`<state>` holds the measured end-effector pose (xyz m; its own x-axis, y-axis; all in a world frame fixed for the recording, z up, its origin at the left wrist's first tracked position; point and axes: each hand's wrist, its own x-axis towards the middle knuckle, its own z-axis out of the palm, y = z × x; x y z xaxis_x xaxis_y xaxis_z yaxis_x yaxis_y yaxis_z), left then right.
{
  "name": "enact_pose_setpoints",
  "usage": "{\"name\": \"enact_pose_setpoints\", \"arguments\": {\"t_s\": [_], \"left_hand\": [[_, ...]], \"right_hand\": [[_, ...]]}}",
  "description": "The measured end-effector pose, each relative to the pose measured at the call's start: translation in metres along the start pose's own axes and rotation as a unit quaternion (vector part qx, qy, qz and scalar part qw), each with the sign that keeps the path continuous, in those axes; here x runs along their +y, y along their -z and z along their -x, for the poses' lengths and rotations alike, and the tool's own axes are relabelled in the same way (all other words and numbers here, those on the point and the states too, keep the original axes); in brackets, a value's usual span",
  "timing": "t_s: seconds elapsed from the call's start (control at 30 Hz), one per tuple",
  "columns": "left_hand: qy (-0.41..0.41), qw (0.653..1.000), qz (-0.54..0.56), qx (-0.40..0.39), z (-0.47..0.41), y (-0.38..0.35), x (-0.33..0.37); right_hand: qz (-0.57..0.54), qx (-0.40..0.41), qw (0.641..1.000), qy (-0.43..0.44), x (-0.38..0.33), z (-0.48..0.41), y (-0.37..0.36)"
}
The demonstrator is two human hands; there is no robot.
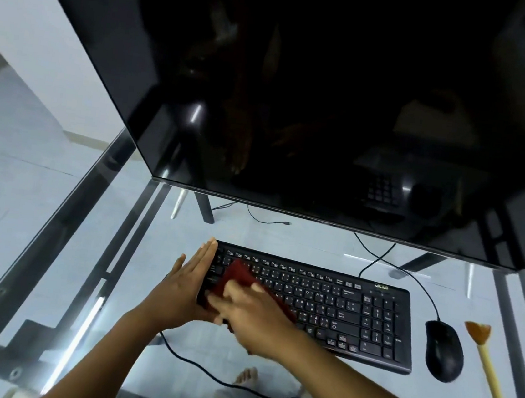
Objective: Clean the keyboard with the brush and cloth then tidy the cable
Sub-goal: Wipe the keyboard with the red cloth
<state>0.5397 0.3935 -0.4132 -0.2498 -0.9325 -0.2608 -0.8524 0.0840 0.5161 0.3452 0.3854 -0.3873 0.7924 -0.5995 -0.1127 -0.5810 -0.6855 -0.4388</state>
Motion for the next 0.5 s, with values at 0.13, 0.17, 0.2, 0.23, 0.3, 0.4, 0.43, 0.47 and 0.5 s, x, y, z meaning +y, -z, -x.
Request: {"name": "enact_pose_setpoints", "arguments": {"t_s": [0.13,0.17,0.2,0.23,0.3,0.4,0.43,0.47,0.5], "left_hand": [[0.001,0.999,0.036,0.0,0.001,-0.001,-0.001],[0.003,0.999,0.041,0.003,0.001,-0.001,-0.001],[0.007,0.999,0.046,0.006,0.001,-0.002,-0.002],[0.008,0.999,0.052,0.01,0.002,-0.002,-0.003],[-0.001,0.998,0.056,0.018,0.003,-0.002,-0.005],[-0.011,0.998,0.066,0.015,0.003,0.0,-0.004],[-0.01,0.997,0.07,0.015,0.003,0.0,-0.004],[-0.009,0.997,0.071,0.017,0.003,0.0,-0.003],[-0.009,0.997,0.072,0.018,0.003,0.0,-0.002]], "right_hand": [[0.014,0.102,0.978,-0.18,0.028,-0.024,0.01],[0.016,0.095,0.971,-0.22,0.025,-0.03,0.011],[0.013,0.077,0.972,-0.22,0.018,-0.035,0.01],[0.008,0.056,0.982,-0.182,0.009,-0.037,0.006],[0.008,0.006,0.999,-0.047,-0.009,-0.029,-0.005],[0.016,0.068,0.997,-0.042,0.01,-0.026,-0.003],[0.011,0.107,0.988,-0.109,0.018,-0.031,0.001],[0.015,0.137,0.974,-0.182,0.024,-0.037,0.007],[0.029,0.141,0.96,-0.24,0.025,-0.043,0.012]]}}
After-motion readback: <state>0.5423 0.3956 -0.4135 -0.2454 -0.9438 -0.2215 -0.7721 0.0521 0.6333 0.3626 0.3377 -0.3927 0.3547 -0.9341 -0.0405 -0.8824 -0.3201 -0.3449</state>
